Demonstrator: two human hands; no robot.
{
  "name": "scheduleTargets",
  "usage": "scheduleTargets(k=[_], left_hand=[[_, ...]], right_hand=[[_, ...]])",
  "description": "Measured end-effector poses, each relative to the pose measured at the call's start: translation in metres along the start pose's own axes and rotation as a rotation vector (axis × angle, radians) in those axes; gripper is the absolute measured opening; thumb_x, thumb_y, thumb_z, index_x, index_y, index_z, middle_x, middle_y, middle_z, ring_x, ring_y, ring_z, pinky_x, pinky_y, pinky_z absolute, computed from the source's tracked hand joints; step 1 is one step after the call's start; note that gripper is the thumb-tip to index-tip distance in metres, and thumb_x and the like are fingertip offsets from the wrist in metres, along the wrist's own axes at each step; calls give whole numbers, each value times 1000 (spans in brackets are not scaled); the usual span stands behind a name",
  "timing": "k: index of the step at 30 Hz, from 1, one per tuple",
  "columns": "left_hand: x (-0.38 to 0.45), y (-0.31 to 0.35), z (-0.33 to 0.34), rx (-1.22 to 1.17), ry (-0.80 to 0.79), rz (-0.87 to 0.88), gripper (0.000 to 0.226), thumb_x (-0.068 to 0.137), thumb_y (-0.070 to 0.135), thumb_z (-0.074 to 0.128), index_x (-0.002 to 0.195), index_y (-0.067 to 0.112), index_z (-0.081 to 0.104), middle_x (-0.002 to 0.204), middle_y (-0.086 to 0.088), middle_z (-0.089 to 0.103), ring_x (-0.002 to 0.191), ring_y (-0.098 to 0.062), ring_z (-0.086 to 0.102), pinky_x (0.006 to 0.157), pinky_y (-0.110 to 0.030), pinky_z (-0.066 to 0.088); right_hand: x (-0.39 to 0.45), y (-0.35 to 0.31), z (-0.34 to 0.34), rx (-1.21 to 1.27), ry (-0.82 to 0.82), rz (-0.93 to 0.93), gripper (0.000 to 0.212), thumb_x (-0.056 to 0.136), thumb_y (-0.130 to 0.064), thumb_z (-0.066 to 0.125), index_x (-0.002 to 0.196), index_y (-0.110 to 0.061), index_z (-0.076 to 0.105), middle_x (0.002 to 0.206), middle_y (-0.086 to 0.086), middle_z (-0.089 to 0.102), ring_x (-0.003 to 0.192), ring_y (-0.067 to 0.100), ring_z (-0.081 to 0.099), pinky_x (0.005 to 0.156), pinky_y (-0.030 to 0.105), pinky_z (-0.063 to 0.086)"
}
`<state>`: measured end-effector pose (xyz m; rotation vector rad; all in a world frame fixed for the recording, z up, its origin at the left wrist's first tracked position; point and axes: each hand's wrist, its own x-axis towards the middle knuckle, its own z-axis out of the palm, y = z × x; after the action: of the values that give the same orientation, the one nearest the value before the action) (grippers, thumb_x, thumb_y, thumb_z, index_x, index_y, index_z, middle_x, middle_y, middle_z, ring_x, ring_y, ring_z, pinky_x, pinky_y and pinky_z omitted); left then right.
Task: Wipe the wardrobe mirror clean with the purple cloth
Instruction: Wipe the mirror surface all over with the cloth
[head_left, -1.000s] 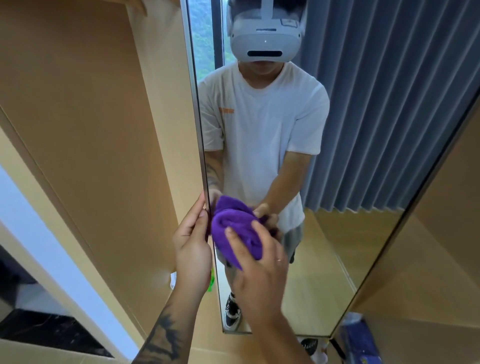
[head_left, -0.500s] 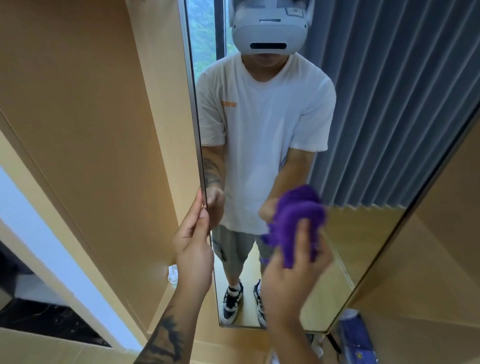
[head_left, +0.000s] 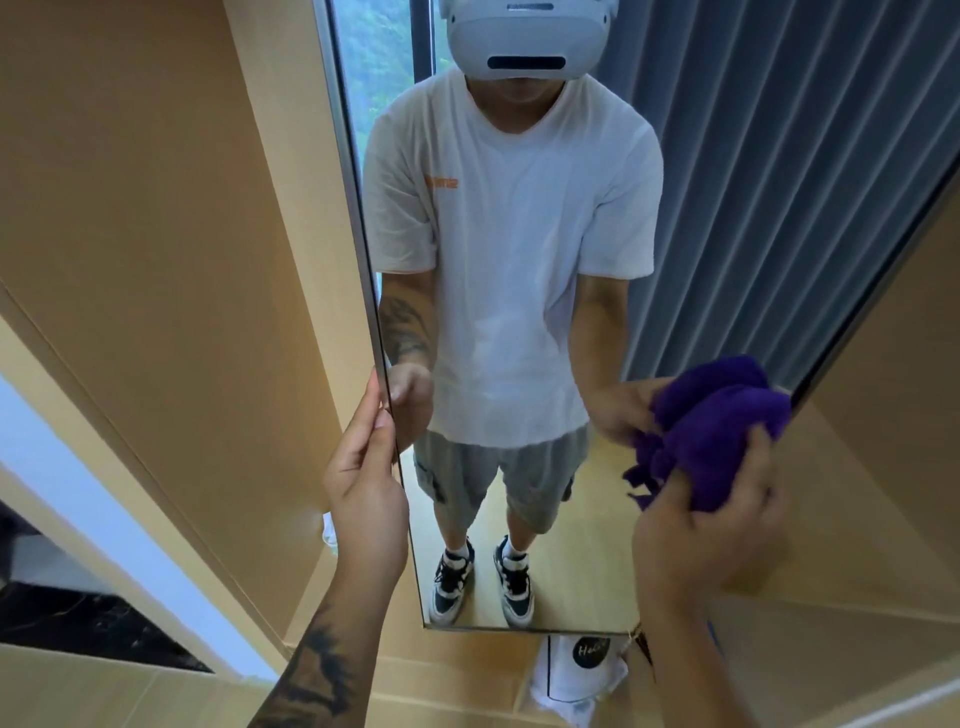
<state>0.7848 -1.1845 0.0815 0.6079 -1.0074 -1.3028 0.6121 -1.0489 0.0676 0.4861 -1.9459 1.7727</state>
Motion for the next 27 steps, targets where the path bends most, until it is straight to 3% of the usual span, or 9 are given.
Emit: scheduleTargets(k=[3,6,8,12,15,18,21,23,27], left_hand=[[-1,-4,1,2,27,-5,46,108,13,53,116,53,75,133,22,69,134,-3,58,109,-14,44],[-1,-4,-1,9,29,-9,44,108,15,53,117,53,75,136,19,68,137,-6,56,116,-25,42],[0,-3,-2,4,33,-23,45,108,13,53,114,51,77,134,16,69,136,-8,58,114,-25,44],[-1,-1,-3,-16,23,-39,45,108,13,53,114,50,77,134,14,70,130,-6,62,100,-16,52],[-2,-4,-1,-20,52,-23,47,107,10,53,113,49,78,129,15,72,129,-7,63,102,-16,51],[-3,-6,2,-10,86,-3,54,107,5,51,108,52,79,124,20,74,128,-2,62,100,-11,48],[-6,-10,5,3,110,33,52,107,7,53,108,53,78,123,25,73,127,3,61,98,-8,46],[-7,-13,8,-3,142,38,47,106,8,53,108,47,79,120,26,73,123,5,63,95,-6,47],[-6,-20,11,-60,195,14,45,106,4,52,104,38,80,116,22,76,119,2,67,92,-8,49]], right_hand=[[-13,-20,15,107,57,49,74,79,19,65,148,-1,47,132,33,49,114,11,47,98,-4,27],[-57,-38,40,157,-42,58,77,78,20,65,147,-10,50,143,22,40,130,26,46,113,32,44],[-91,-45,49,76,-261,-137,79,74,12,70,143,-22,52,142,21,41,129,38,46,114,46,40],[-121,-42,51,-150,-586,-524,76,76,-14,75,140,-46,51,136,7,52,119,26,48,100,49,47],[-99,-26,43,-170,-523,-546,77,72,-10,76,136,-46,54,135,4,50,117,29,53,96,52,48],[-64,4,20,-127,-394,-375,82,63,-1,73,137,-32,57,137,18,51,118,40,51,103,50,40],[-15,30,-1,-37,-136,-96,71,72,9,64,140,-6,54,138,34,46,123,38,45,115,22,30],[3,35,-6,15,-25,11,72,73,17,63,142,5,49,135,41,43,120,30,43,107,1,23],[-19,14,11,177,-36,73,74,83,13,62,152,-1,41,139,34,39,125,30,46,110,17,37]])
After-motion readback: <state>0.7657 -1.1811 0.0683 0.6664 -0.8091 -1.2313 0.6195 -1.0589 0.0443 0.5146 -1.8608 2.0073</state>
